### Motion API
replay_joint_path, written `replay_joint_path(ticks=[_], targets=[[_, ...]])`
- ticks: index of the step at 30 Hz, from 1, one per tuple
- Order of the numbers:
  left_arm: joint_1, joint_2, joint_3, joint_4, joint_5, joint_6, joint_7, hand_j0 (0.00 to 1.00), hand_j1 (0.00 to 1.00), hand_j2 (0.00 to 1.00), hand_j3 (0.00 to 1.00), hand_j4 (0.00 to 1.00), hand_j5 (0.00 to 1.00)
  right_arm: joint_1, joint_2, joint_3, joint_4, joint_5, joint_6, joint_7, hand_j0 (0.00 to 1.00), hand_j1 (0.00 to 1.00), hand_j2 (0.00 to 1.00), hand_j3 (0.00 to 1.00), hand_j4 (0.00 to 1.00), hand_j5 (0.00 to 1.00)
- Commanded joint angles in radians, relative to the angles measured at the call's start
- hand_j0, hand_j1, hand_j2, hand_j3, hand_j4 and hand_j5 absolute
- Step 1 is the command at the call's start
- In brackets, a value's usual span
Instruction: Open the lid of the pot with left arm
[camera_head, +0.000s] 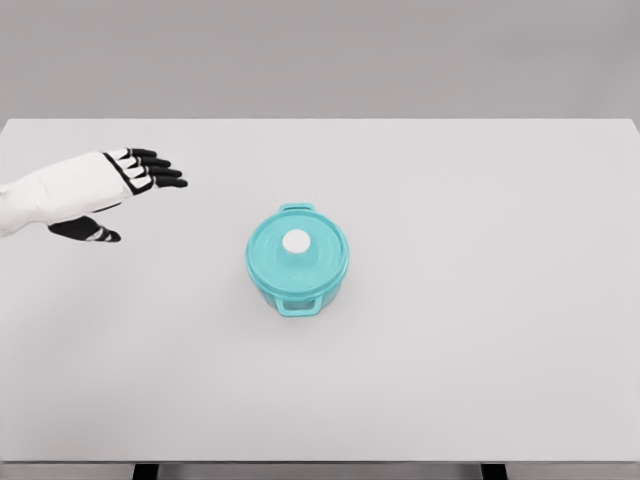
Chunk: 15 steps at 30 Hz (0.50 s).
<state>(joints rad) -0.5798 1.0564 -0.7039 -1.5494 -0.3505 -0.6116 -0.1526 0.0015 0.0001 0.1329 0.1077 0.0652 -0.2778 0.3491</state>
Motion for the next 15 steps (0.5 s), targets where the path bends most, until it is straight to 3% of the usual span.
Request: replay_joint_path(ticks=[1,2,4,6,8,11,15], targets=[[0.0,-0.006,-0.003,-0.011,0.002,0.001,-0.001,1.0,1.0,1.0,1.0,1.0,1.0,0.0,0.0,0.001,0.001,0.001,-0.001,0.005,1.0,1.0,1.0,1.0,1.0,1.0],[-0.014,-0.036,-0.012,-0.024,0.008,0.001,-0.001,1.0,1.0,1.0,1.0,1.0,1.0,0.002,0.0,-0.001,0.006,-0.001,-0.001,0.001,1.0,1.0,1.0,1.0,1.0,1.0],[-0.092,-0.121,-0.103,-0.023,0.011,0.001,-0.001,1.0,1.0,1.0,1.0,1.0,1.0,0.003,0.0,-0.002,0.006,-0.001,0.0,0.001,1.0,1.0,1.0,1.0,1.0,1.0],[-0.247,-0.176,-0.278,-0.023,0.021,0.001,-0.001,1.0,1.0,1.0,1.0,1.0,1.0,0.002,0.0,-0.001,0.004,-0.001,0.0,0.001,1.0,1.0,1.0,1.0,1.0,1.0],[-0.314,-0.245,-0.393,-0.02,0.024,0.001,-0.001,1.0,1.0,1.0,1.0,1.0,1.0,0.002,0.0,-0.001,0.004,-0.001,-0.001,0.001,1.0,1.0,1.0,1.0,1.0,1.0],[-0.41,-0.277,-0.471,-0.014,0.054,0.001,-0.001,1.0,1.0,1.0,1.0,1.0,1.0,0.002,0.0,-0.001,0.004,-0.001,0.0,0.001,1.0,1.0,1.0,1.0,1.0,1.0],[-0.429,-0.315,-0.531,0.005,0.082,0.001,-0.005,1.0,1.0,1.0,1.0,1.0,1.0,0.002,0.0,-0.001,0.004,-0.001,-0.001,-0.001,1.0,1.0,1.0,1.0,1.0,1.0]])
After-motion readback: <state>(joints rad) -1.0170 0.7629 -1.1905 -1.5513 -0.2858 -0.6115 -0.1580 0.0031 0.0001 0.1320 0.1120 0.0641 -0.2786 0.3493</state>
